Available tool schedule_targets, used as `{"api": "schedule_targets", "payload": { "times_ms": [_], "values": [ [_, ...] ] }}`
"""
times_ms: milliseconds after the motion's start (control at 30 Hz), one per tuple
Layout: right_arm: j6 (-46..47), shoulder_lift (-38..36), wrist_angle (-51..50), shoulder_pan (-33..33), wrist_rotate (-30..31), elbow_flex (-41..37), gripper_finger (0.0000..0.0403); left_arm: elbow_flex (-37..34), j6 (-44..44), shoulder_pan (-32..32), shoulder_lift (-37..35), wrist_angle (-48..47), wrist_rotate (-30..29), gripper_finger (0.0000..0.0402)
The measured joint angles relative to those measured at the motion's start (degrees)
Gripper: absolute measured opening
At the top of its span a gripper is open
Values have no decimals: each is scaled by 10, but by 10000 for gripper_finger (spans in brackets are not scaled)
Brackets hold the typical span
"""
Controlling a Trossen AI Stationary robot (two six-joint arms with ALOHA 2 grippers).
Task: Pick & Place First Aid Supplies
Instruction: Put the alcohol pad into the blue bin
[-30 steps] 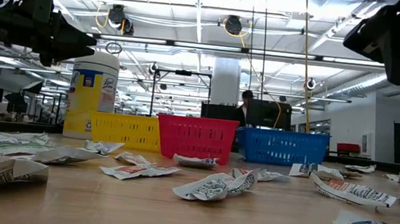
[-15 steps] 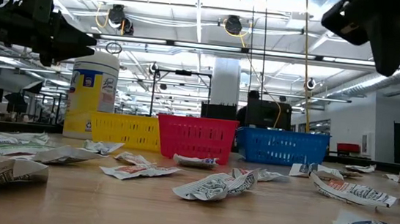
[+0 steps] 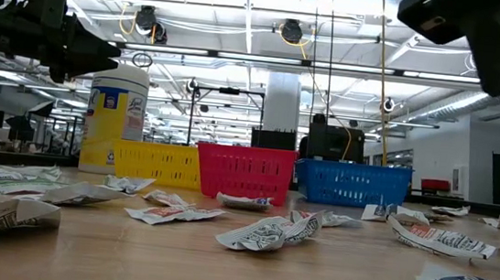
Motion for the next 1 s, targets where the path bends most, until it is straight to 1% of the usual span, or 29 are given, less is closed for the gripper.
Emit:
{"api": "schedule_targets", "payload": {
  "times_ms": [100,200,500,800,900,1000],
  "values": [
    [-4,20,26,2,0,-2,180,0,0,0,0,0,0,209],
    [-18,42,31,5,0,-5,180,0,0,0,0,0,0,209],
    [-42,76,91,7,1,-49,180,0,0,0,0,0,0,209],
    [-86,103,127,10,0,-54,180,0,0,0,0,0,0,209],
    [-106,112,128,14,0,-54,167,0,0,0,0,0,0,209],
    [-106,117,128,18,1,-53,136,0,0,0,0,0,0,209]
  ]
}}
